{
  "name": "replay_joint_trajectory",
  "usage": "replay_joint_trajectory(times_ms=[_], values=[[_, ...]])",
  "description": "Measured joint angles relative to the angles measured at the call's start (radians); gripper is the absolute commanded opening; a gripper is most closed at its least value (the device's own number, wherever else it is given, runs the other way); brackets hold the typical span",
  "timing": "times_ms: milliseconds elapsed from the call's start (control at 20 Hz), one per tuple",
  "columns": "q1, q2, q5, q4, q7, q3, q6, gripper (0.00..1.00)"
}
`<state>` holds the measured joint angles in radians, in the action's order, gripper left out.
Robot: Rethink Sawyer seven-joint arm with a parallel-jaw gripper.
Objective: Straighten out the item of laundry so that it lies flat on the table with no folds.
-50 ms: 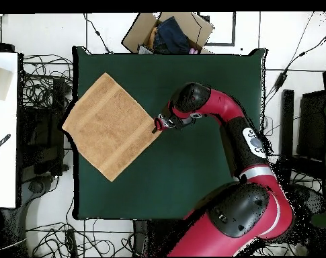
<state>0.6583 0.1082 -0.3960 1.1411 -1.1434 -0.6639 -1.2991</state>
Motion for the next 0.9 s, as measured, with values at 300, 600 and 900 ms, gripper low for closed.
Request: replay_joint_trajectory(times_ms=[300,600,900], values=[[0.0,-0.001,0.0,-0.004,0.0,0.0,0.0,1.0],[0.0,-0.002,0.0,-0.026,0.0,0.0,0.0,1.0],[0.0,-0.005,0.0,-0.054,0.0,0.0,0.0,1.0]])
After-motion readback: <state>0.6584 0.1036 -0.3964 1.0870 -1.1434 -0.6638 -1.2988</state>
